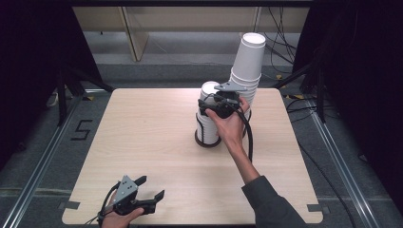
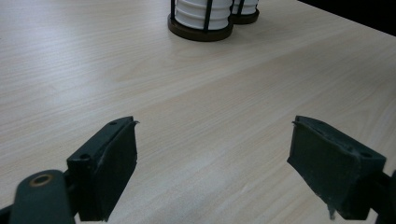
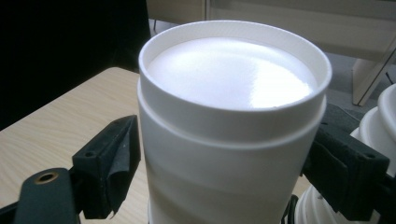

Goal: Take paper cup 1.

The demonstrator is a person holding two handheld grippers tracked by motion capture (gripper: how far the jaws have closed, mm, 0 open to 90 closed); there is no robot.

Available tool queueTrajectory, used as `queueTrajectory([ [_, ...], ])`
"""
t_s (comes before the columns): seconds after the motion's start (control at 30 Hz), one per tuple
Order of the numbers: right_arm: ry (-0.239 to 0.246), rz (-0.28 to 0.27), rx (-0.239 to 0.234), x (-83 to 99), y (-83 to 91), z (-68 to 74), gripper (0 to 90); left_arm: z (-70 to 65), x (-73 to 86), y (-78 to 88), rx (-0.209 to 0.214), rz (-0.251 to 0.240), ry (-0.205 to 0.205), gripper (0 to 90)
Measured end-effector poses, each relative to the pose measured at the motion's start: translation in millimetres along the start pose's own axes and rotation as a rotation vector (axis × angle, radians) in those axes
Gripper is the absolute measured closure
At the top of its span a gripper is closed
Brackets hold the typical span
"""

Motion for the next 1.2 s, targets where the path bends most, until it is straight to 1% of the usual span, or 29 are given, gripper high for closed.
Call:
queueTrajectory([
  [0.03, 0.007, 0.005, 0.01, -0.2, -1.0, -0.9, 16.4, -0.3, 0.1, -0.1, 0.002, -0.002, 0.0, 14.8],
  [0.07, -0.011, 0.007, 0.016, 0.0, -3.9, -1.0, 16.7, -0.2, -0.1, -0.5, 0.009, -0.01, 0.0, 14.8],
  [0.17, -0.003, 0.001, 0.023, -0.5, -7.2, -1.8, 16.6, 0.1, 0.1, -0.4, 0.008, -0.007, 0.002, 14.8],
  [0.2, -0.012, 0.006, 0.013, -0.7, -8.2, -1.5, 16.8, 0.2, 0.2, -0.4, 0.008, -0.007, 0.002, 14.8],
  [0.23, -0.021, 0.01, 0.018, -0.8, -8.2, -1.9, 17.7, 0.2, 0.1, -0.5, 0.008, -0.006, 0.003, 14.8],
  [0.27, -0.035, 0.001, 0.017, -1.2, -8.5, -2.3, 18.9, 0.2, 0.1, -0.5, 0.008, -0.006, 0.003, 14.8],
  [0.33, -0.024, 0.002, 0.003, -2.1, -8.4, -4.5, 19.6, 0.2, 0.1, -0.3, 0.008, -0.006, 0.001, 14.8],
  [0.37, -0.03, 0.01, 0.007, -2.4, -7.6, -3.7, 19.8, 0.3, 0.2, -0.1, 0.008, -0.005, -0.002, 14.8],
  [0.43, -0.036, -0.002, 0.006, -3.6, -6.5, -3.5, 20.1, 0.3, 0.2, -0.5, 0.008, -0.007, 0.003, 14.7],
  [0.47, -0.039, -0.012, 0.004, -4.5, -5.8, -3.4, 20.2, 0.2, 0.2, 0.2, 0.0, 0.003, 0.001, 14.8],
  [0.5, -0.046, -0.023, 0.005, -6.1, -4.3, -2.8, 20.3, 0.0, 0.3, 0.1, 0.001, 0.003, 0.001, 14.8],
  [0.53, -0.046, -0.023, 0.005, -6.1, -4.3, -2.8, 20.3, 0.0, 0.3, 0.1, 0.001, 0.003, 0.001, 14.8],
  [0.57, -0.043, -0.035, 0.008, -9.9, -0.8, -2.2, 20.4, -0.1, 0.3, 0.3, 0.002, 0.004, -0.005, 14.8],
  [0.63, -0.053, -0.04, 0.003, -12.0, 1.4, -1.1, 20.4, -0.2, 0.3, 0.2, 0.001, 0.003, -0.003, 14.8],
  [0.67, -0.038, -0.057, 0.01, -18.5, 7.5, -0.4, 20.4, -0.7, 0.4, -0.3, 0.003, 0.001, 0.001, 14.8],
  [0.73, -0.036, -0.061, 0.01, -20.9, 9.3, 0.4, 20.4, -1.0, 0.5, -0.3, 0.003, 0.001, 0.003, 14.8],
  [0.77, -0.035, -0.07, 0.009, -24.2, 12.2, 1.3, 20.4, -1.0, 0.5, -0.4, 0.003, 0.001, 0.002, 14.8],
  [0.8, -0.025, -0.091, 0.018, -32.3, 19.3, 3.6, 20.4, -1.0, 0.4, -0.6, 0.004, 0.001, 0.003, 14.8],
  [0.83, -0.025, -0.091, 0.018, -32.3, 19.3, 3.6, 20.4, -1.0, 0.4, -0.7, 0.004, 0.002, 0.002, 14.8],
  [0.87, -0.007, -0.112, 0.033, -38.9, 25.7, 4.2, 20.4, -0.8, 0.5, -0.5, 0.004, 0.005, -0.004, 14.8],
  [0.9, -0.021, -0.121, 0.03, -42.4, 29.6, 6.0, 20.4, -1.4, 0.9, -0.5, 0.011, 0.008, -0.004, 14.8],
  [0.93, 0.001, -0.13, 0.029, -46.0, 32.9, 5.2, 20.4, -1.5, 0.9, -0.9, 0.013, 0.005, -0.005, 14.8],
  [0.97, 0.001, -0.13, 0.029, -46.0, 32.9, 5.2, 20.4, -1.5, 0.9, -0.9, 0.013, 0.005, -0.005, 14.8],
  [1.0, -0.003, -0.149, 0.024, -52.3, 39.6, 6.5, 20.4, -1.6, 0.9, -1.3, 0.014, 0.005, -0.003, 14.8],
  [1.07, -0.008, -0.156, 0.02, -55.0, 42.8, 7.2, 20.4, -1.7, 1.0, -1.4, 0.015, 0.005, -0.004, 14.8],
  [1.1, -0.01, -0.169, 0.014, -57.9, 45.9, 7.7, 20.4, -1.7, 1.2, -1.1, 0.015, 0.009, -0.009, 14.8],
  [1.13, -0.002, -0.175, 0.007, -63.5, 53.0, 9.2, 20.4, -1.7, 1.1, -1.2, 0.015, 0.008, -0.008, 14.8],
  [1.17, 0.009, -0.181, 0.007, -65.0, 55.7, 9.3, 20.4, -1.9, 1.1, -1.5, 0.016, 0.006, -0.005, 14.8],
  [1.2, 0.009, -0.181, 0.007, -65.0, 55.7, 9.3, 20.4, -1.9, 1.1, -1.5, 0.016, 0.006, -0.005, 14.8],
])
Point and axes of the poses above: each handheld gripper's, and its own axes: y roughly backward along the jaws, x roughly out of its underside, z roughly to its left, the point moved 3 cm from there along -y, roughly forward along the jaws, and after that the axes turned 12 degrees about -x, right-handed, at the moved point
